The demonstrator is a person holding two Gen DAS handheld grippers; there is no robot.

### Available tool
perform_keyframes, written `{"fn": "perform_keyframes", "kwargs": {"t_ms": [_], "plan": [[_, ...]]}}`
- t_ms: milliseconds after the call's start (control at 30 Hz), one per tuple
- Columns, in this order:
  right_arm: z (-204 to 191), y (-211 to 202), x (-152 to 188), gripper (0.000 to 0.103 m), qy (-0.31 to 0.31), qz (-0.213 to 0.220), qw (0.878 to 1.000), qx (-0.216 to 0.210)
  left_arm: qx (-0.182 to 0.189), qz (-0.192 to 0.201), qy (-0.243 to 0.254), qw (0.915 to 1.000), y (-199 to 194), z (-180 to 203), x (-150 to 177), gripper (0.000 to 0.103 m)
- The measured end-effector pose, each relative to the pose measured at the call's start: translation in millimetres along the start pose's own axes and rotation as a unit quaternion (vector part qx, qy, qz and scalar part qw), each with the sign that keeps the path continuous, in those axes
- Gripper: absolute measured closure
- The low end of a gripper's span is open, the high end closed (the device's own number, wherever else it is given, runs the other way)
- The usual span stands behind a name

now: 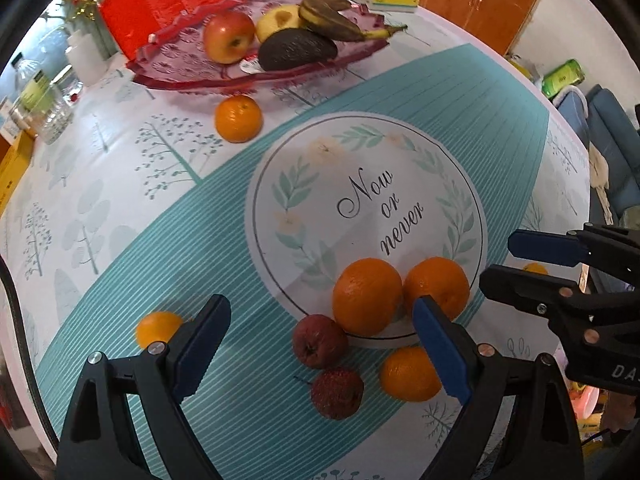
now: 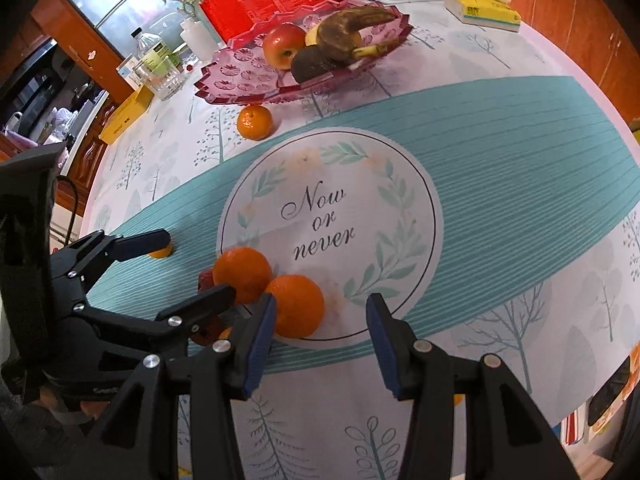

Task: Organize fruits
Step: 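Grasp a tangerine with the left tool while the right tool grasps another tangerine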

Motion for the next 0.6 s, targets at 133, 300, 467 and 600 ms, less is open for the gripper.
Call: {"fn": "perform_keyframes", "kwargs": {"t_ms": [133, 300, 467, 600], "plan": [[7.9, 0.5, 3.3, 0.056, 0.016, 0.002, 1.0, -0.003, 0.016, -0.007, 0.015, 0.9997, 9.6, 7.4, -3.7, 0.02], [15.8, 0.0, 5.8, 0.056, 0.032, 0.003, 0.999, -0.007, 0.032, -0.004, 0.021, 0.9993, 14.4, 11.5, -8.5, 0.042], [14.1, 2.0, 6.2, 0.056, 0.029, 0.001, 0.999, -0.014, 0.057, -0.004, 0.027, 0.998, 14.8, 12.8, -9.0, 0.052], [10.6, 5.5, 5.7, 0.056, 0.022, -0.005, 1.0, -0.02, 0.069, -0.009, 0.029, 0.9971, 15.8, 10.4, -8.6, 0.052]]}}
Point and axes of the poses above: each gripper's, at about its wrist camera, not at the fingertips, and y roughly the way its jaws point, z to its right, x to its underside, the point moved 2 cm from there along y, roughly the way its jaws point, and after that the axes turned 12 degrees about -x, right-handed, at the moved point
